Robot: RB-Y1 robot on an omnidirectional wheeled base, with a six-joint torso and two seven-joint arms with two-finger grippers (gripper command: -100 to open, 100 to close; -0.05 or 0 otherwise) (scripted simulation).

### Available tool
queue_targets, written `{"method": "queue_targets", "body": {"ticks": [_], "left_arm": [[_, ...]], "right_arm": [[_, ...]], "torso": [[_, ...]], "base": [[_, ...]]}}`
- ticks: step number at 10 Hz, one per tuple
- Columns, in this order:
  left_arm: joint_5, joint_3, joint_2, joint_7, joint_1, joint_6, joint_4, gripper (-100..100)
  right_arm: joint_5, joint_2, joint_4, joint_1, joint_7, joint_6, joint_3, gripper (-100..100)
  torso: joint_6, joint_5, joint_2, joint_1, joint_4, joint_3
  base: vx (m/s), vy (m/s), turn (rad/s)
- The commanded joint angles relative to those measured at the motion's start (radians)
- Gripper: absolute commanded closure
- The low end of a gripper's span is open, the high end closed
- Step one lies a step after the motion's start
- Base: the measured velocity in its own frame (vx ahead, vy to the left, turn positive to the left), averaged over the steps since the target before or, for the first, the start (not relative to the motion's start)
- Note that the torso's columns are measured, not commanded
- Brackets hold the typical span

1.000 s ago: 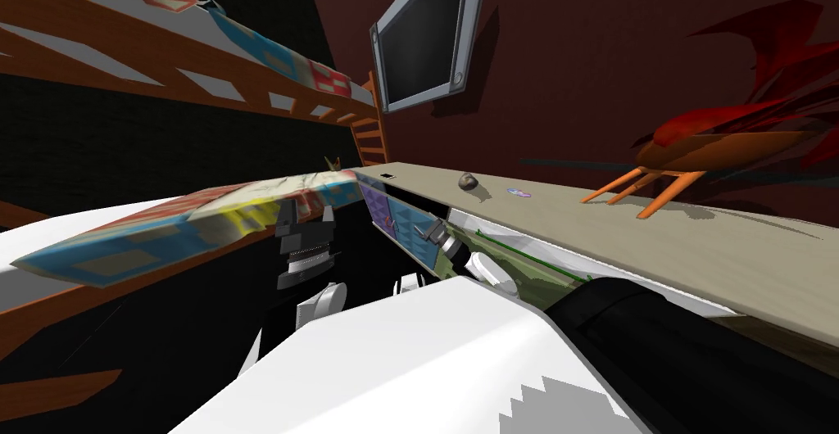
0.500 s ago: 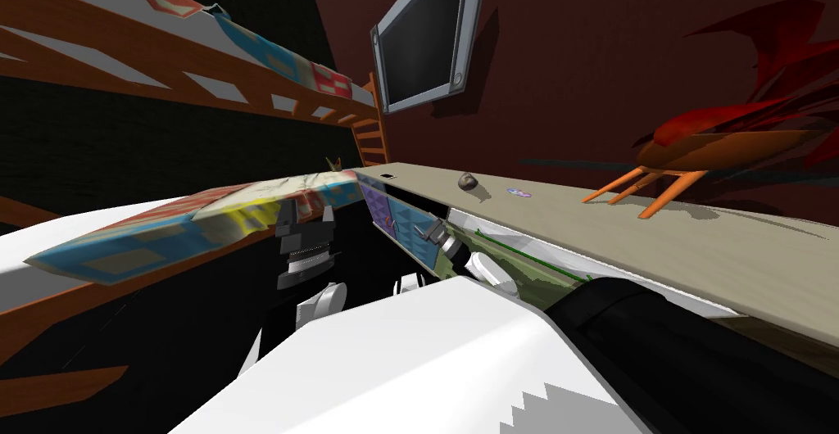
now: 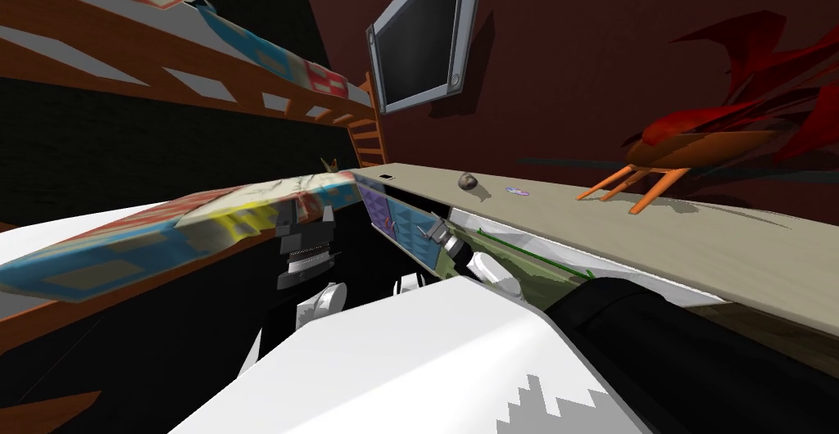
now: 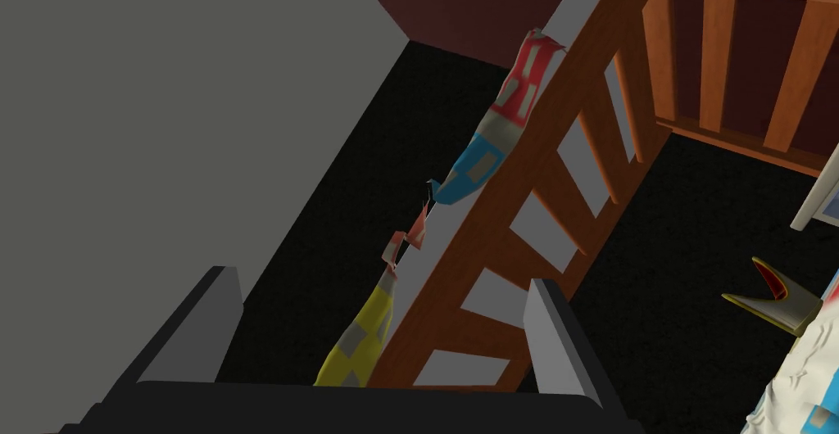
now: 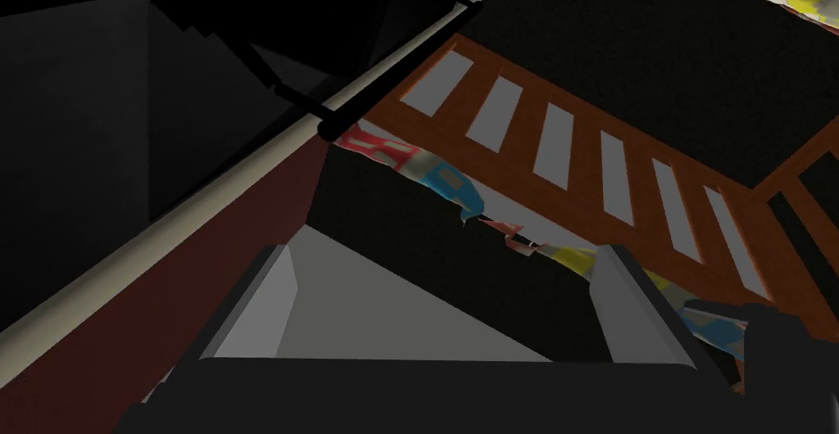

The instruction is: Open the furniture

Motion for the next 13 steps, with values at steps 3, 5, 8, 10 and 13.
{"method": "queue_targets", "body": {"ticks": [3,5,8,10,13], "left_arm": [[0.0,0.0,0.0,0.0,0.0,0.0,0.0,0],[0.0,0.0,0.0,0.0,0.0,0.0,0.0,0],[0.0,0.0,0.0,0.0,0.0,0.0,0.0,0],[0.0,0.0,0.0,0.0,0.0,0.0,0.0,0],[0.0,0.0,0.0,0.0,0.0,0.0,0.0,0]], "right_arm": [[0.089,-0.045,-0.001,0.014,0.075,0.041,-0.049,-100],[0.132,-0.064,0.001,0.021,0.111,0.059,-0.071,-100],[0.204,-0.097,0.005,0.033,0.172,0.089,-0.11,-100],[0.238,-0.112,0.006,0.039,0.2,0.103,-0.127,-100],[0.304,-0.142,0.008,0.051,0.256,0.131,-0.162,-100]], "torso": [[0.0,-0.001,0.002,-0.003,0.001,0.002],[0.0,-0.001,0.003,-0.003,0.001,0.002],[0.0,-0.001,0.002,-0.001,0.0,0.001],[0.0,-0.001,0.002,-0.003,0.001,0.001],[0.0,-0.001,0.002,-0.002,0.001,0.001]], "base": [[0.05,0.102,-0.106],[0.036,0.101,-0.117],[0.047,0.112,-0.114],[0.042,0.1,-0.103],[0.037,0.1,-0.115]]}}
